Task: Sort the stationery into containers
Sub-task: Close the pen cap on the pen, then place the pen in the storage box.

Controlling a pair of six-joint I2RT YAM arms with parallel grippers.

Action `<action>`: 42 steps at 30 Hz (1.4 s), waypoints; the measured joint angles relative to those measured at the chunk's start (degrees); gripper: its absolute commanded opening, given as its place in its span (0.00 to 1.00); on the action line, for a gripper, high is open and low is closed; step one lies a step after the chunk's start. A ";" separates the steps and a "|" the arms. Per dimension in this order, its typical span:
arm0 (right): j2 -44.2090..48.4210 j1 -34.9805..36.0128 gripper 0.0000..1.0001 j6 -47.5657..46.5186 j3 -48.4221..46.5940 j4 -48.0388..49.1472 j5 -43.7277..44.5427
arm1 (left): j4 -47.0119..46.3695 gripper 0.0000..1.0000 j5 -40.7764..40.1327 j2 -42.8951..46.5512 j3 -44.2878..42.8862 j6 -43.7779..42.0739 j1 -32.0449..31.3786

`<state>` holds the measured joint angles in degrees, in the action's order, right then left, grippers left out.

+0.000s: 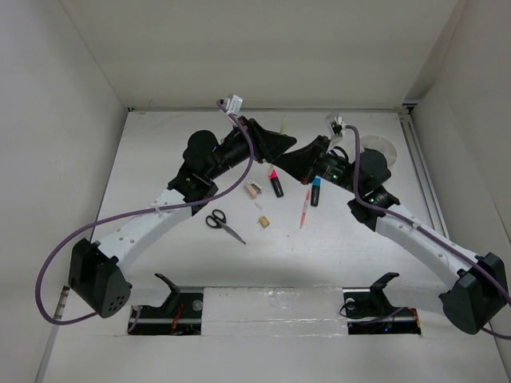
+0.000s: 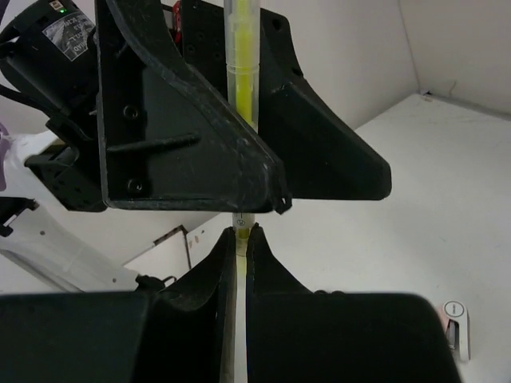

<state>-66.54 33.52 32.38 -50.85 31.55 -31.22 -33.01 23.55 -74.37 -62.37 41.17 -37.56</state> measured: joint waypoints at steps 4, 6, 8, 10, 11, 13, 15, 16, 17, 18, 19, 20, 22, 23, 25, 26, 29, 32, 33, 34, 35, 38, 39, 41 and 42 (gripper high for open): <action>-0.02 0.04 0.00 -0.85 0.00 1.07 1.09 | 4.46 0.68 -0.37 0.90 -1.88 -1.29 -0.11; -0.17 0.04 0.00 -1.55 -0.07 1.38 1.88 | 6.03 0.86 -1.20 2.10 -2.40 -1.86 -0.09; -0.96 0.04 0.00 -2.56 -0.48 1.36 3.34 | 7.43 0.99 -1.86 3.93 -2.51 -2.34 -0.09; -2.60 -0.09 0.00 -3.56 -1.25 1.33 4.74 | 8.87 1.00 -3.43 6.08 -2.69 -2.97 -0.09; -3.41 -0.31 0.00 -4.09 -1.42 1.31 5.42 | 10.14 1.00 -4.48 7.15 -3.04 -3.30 -0.07; -4.94 -0.87 0.00 -5.09 -1.70 1.03 6.58 | 12.63 1.00 -7.58 8.96 -4.24 -4.07 0.15; -6.36 -1.90 0.00 -6.43 -1.95 0.55 8.28 | 15.93 1.00 -11.37 10.49 -5.57 -4.46 0.85; -6.97 -2.60 0.00 -7.39 -2.03 0.33 9.20 | 18.10 1.00 -14.25 11.17 -6.21 -4.46 1.31; -7.41 -3.58 0.00 -8.37 -2.10 -0.02 10.05 | 20.79 1.00 -17.38 11.65 -7.04 -4.44 1.62; -7.67 -4.70 0.00 -9.40 -2.10 -0.42 10.82 | 23.91 1.00 -20.65 11.96 -7.98 -4.37 1.88; -7.80 -5.97 0.00 -10.73 -2.10 -0.72 11.58 | 27.02 1.00 -24.41 12.09 -8.87 -4.11 2.12; -7.87 -7.26 0.00 -12.22 -2.12 -0.98 12.87 | 30.42 1.00 -27.98 12.09 -9.86 -3.80 2.23; -7.85 -9.97 0.00 -15.10 -2.14 -1.11 15.37 | 37.83 1.00 -33.90 12.00 -11.69 -3.41 2.32; -7.85 -11.30 0.00 -16.39 -2.14 -1.11 16.41 | 41.05 1.00 -36.15 12.00 -12.31 -3.43 2.34; -7.93 -14.80 0.00 -18.60 -2.14 -1.16 17.99 | 46.47 1.00 -39.17 12.02 -12.94 -3.78 2.38; -8.11 -16.85 0.00 -19.45 -2.16 -1.11 18.69 | 48.92 1.00 -40.28 12.09 -13.03 -4.17 2.38; -9.01 -23.12 0.00 -21.51 -2.21 -1.09 20.37 | 54.03 1.00 -42.25 12.90 -11.87 -5.99 2.38; -10.36 -28.65 0.00 -22.86 -2.21 -1.14 21.03 | 56.15 1.00 -42.38 14.88 -8.15 -8.13 2.38; -10.75 -30.10 0.00 -23.17 -2.21 -1.03 20.92 | 56.85 1.00 -42.07 15.34 -6.88 -8.68 2.38; -11.06 -31.41 0.00 -23.41 -2.21 -0.90 20.50 | 57.09 1.00 -41.62 15.72 -5.66 -9.29 2.38; -11.39 -32.76 0.00 -23.65 -2.21 -0.81 20.00 | 57.29 1.00 -41.24 15.85 -4.68 -9.77 2.38; -12.92 -36.46 0.00 -24.22 -2.21 0.20 17.97 | 58.23 1.00 -39.58 15.69 -2.80 -11.28 2.38; -13.66 -37.83 0.00 -24.44 -2.27 0.24 17.11 | 58.62 1.00 -39.01 15.63 -2.69 -11.72 2.38; -15.50 -40.61 0.00 -24.59 -2.47 0.28 15.50 | 58.55 1.00 -38.21 15.67 -2.69 -12.57 2.38; -16.46 -42.12 0.00 -24.63 -2.60 0.26 14.64 | 58.55 1.00 -37.88 15.72 -2.69 -12.87 2.38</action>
<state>-83.00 -8.60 7.75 -53.45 31.81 -16.58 25.54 -14.33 -58.65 -65.06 28.29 -35.18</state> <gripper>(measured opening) 0.059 0.997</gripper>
